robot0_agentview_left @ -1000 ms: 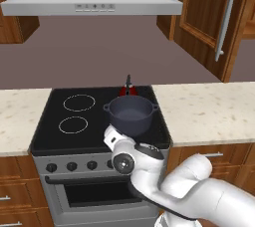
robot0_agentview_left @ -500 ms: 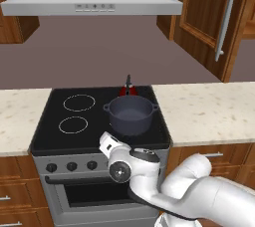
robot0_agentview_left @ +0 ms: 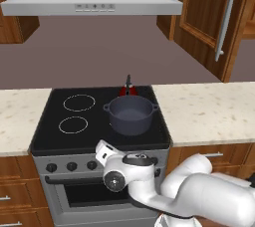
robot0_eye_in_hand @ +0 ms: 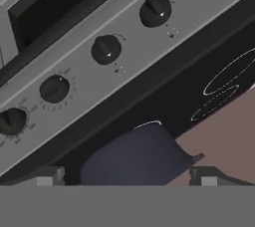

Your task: Pick the kettle from the cabinet and place it on a stove burner. Then pick the pot from the counter and place it on another stove burner. Finally, turn both burners on.

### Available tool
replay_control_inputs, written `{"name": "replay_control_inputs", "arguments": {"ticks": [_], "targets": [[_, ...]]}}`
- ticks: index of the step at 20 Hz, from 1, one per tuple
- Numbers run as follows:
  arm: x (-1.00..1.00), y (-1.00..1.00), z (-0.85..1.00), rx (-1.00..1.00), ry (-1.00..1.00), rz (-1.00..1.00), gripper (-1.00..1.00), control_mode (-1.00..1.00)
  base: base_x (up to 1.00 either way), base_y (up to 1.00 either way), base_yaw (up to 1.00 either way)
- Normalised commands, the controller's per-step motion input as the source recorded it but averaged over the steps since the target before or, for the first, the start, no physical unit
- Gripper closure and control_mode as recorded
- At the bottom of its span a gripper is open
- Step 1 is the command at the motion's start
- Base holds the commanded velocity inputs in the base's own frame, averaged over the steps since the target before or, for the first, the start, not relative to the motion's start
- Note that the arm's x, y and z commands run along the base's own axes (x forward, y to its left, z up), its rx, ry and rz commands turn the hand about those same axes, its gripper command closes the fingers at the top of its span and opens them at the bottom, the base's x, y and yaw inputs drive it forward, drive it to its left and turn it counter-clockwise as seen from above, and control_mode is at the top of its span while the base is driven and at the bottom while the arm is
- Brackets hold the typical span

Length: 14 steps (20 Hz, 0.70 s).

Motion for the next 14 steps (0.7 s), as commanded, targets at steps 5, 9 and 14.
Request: {"name": "replay_control_inputs", "arguments": {"ticks": [5, 9, 14], "targets": [[-0.02, 0.06, -0.21, -0.05, 0.00, 0.00, -1.00, -1.00, 0.00, 0.00, 0.00], [-0.07, 0.00, -0.18, -0.06, 0.00, 0.00, -1.00, -1.00, 0.00, 0.00, 0.00], [-0.08, 0.00, -0.26, -0.03, -0.02, 0.00, -1.00, -1.00, 0.00, 0.00, 0.00]]}}
